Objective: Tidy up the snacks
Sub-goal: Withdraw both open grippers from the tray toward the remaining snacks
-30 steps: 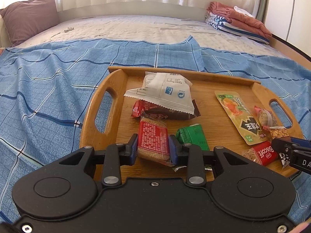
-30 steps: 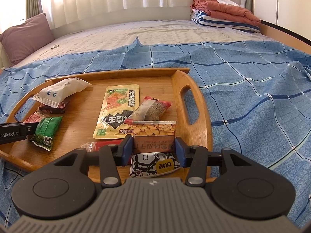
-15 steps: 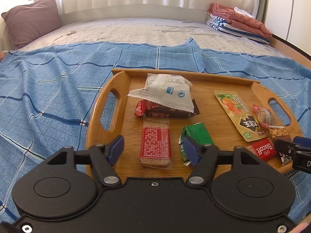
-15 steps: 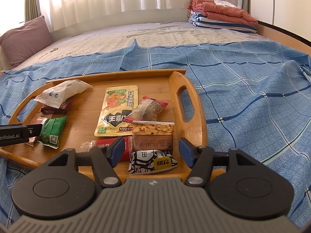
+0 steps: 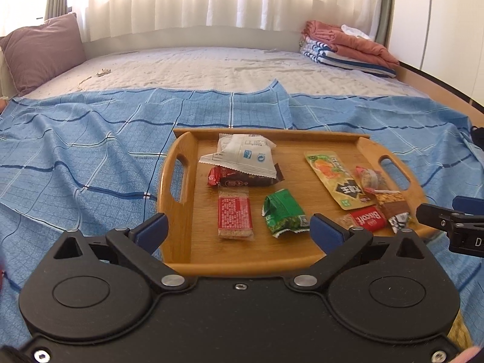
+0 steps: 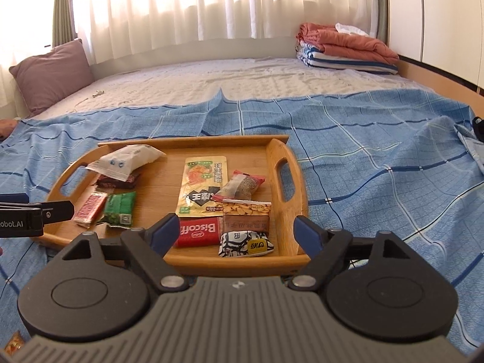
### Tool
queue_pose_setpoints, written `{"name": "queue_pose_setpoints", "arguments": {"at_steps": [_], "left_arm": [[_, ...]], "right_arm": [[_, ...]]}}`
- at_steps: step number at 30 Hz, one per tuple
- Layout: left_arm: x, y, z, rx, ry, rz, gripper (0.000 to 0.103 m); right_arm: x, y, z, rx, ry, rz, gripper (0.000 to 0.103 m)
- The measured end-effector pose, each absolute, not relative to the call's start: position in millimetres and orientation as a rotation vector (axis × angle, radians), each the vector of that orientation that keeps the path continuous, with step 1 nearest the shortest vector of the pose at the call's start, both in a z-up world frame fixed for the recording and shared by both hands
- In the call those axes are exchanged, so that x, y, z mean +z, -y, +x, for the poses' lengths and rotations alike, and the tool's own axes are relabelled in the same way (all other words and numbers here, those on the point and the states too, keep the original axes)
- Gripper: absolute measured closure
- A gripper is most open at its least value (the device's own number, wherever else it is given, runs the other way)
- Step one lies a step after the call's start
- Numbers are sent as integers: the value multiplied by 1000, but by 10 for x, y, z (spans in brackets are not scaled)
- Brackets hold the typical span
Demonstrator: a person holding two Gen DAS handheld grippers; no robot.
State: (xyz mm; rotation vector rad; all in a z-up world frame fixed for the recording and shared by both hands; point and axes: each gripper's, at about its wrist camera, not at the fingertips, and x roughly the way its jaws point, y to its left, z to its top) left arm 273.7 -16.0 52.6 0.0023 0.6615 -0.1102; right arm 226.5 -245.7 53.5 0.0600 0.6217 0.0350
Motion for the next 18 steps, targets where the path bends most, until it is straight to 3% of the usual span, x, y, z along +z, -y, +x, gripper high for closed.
{"name": "queue_pose_setpoints", "arguments": {"at_steps": [18], "left_arm": [[700,185,1495,-210,-585,61,1]], "right_arm": [[679,2209,1234,57,-568,10,5]]}}
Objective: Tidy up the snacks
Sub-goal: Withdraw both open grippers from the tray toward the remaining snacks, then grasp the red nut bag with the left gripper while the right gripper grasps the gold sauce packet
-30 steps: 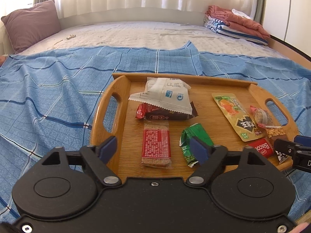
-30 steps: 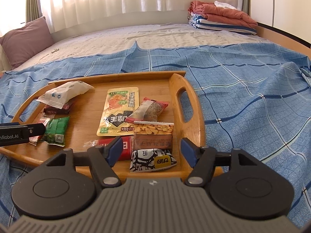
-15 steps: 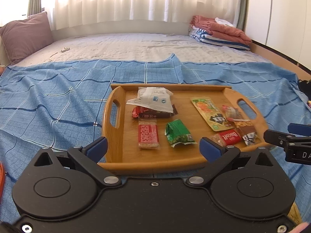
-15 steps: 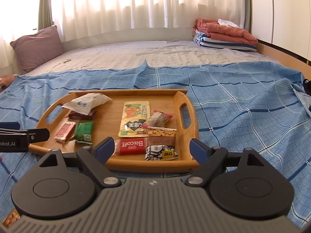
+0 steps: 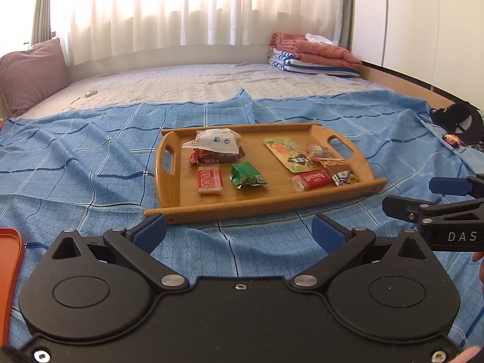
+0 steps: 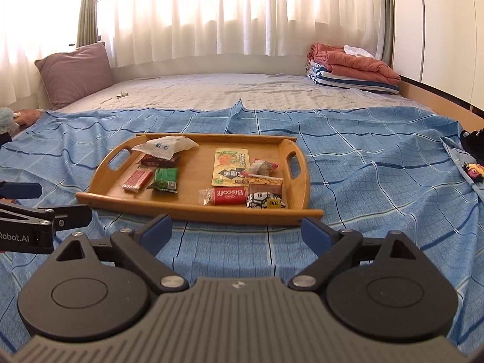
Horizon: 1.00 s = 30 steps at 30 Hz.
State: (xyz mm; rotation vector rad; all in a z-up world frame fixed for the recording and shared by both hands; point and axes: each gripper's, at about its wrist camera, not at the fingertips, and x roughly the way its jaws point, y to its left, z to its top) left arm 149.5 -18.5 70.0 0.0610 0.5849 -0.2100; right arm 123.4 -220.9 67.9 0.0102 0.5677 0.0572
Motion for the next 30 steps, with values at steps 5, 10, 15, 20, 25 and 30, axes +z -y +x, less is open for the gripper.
{"name": "queue_pose_setpoints", "arguments": {"at_steps": [5,10,15,20,25,30], "left_arm": [[660,165,1217,-232,-580,72,0],[591,138,1015,-247,-599,73,0],[550,122,855,-251,-597,80,0],[502,110,750,-257,-610,72,0],[446,92,668,-255,-621,69,0],[370,70,604,-243,-632,76,0]], "right_arm": [[606,2143,1035,46,-602,1,4],[559,2080,854,45,-629,-21,4],[543,2036,711,38,-647,-45,3],[504,2000,582,38,-670,-65,3],[427,2008,486,34,-694,-67,2],[332,2054,430,25,-711,-57,2]]}}
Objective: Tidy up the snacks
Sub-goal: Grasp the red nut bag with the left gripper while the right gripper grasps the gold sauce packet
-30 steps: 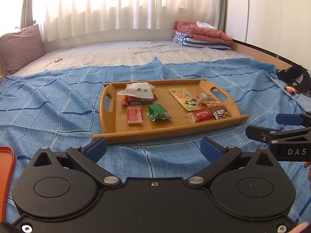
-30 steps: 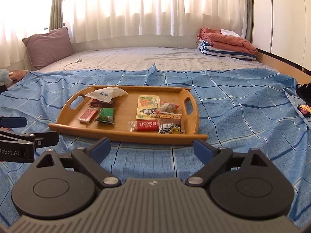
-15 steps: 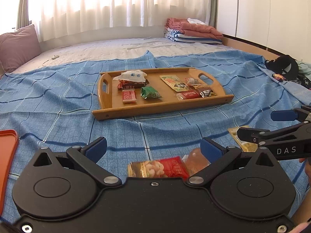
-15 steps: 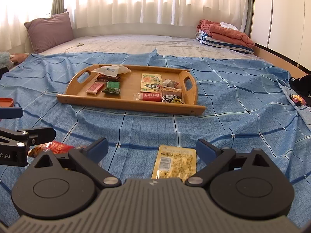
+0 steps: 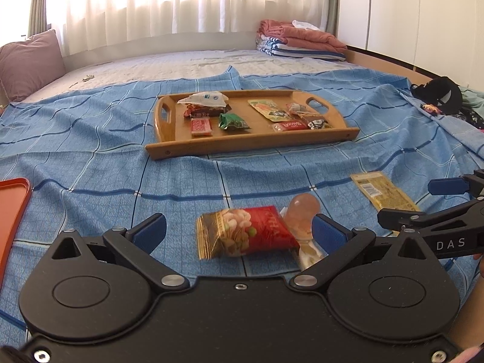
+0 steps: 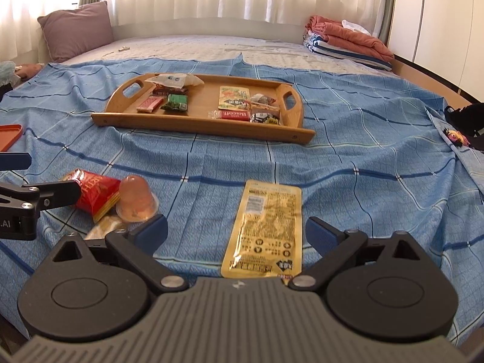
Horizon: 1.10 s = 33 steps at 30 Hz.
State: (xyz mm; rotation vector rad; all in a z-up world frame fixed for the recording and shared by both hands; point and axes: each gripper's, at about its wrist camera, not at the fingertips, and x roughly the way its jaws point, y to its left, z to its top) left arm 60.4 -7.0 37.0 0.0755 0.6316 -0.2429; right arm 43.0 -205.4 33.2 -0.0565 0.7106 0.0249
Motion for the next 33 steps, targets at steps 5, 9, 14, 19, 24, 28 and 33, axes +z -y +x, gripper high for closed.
{"name": "queue_pose_setpoints", "arguments": {"at_steps": [5,9,14,19,24,28,33], "left_arm": [[304,30,554,-233,-647,75,0],[248,21,514,-233,-648,90,0],[171,32,491,-239,-647,102,1],[142,45,514,-246,-639,74,2],[139,74,572,-266,-621,5,2],[94,138,650,-257,-627,1,2],[32,175,726,-249,-637,9,2]], "right_arm": [[218,2095,375,11,-730,-56,2],[124,2145,330,6,-745,-42,2],[15,2206,292,-2,-751,-10,2],[-54,2240,288,-12,-719,19,2],[-130,2180,330,-20,-699,-1,0],[-152,2171,354,-20,-686,5,0],[-168,2170,415,-14,-684,3,0]]}}
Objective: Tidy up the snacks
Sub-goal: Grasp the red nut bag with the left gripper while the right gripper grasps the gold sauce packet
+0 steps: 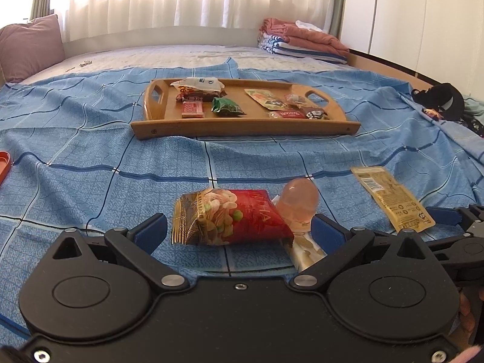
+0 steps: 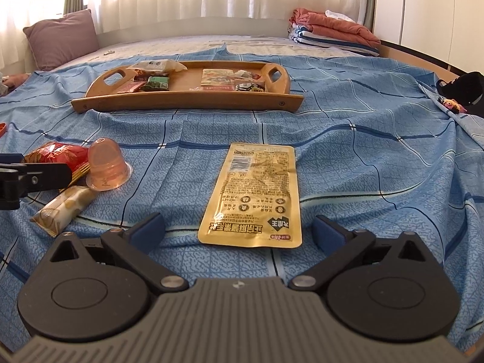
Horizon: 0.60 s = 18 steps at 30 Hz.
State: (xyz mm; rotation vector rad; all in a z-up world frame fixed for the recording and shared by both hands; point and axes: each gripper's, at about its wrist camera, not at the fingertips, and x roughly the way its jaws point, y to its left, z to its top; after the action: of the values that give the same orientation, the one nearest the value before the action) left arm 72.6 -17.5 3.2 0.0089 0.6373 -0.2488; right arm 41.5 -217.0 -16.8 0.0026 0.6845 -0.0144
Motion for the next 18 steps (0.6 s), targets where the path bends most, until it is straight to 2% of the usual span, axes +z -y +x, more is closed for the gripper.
{"name": "queue_pose_setpoints", "arguments": {"at_steps": [4,12,18], "left_arm": [[-7,178,799,-240,-655,-3,2],[-65,165,875,-223,-675,-17,17],[-49,143,896,-227,-676,-27,23]], "right_arm": [[-184,2161,427,-11,-682,-1,0],[-201,2146,396,-13,-665,-11,0],[-162,2151,404,-14,-662,-4,0]]}}
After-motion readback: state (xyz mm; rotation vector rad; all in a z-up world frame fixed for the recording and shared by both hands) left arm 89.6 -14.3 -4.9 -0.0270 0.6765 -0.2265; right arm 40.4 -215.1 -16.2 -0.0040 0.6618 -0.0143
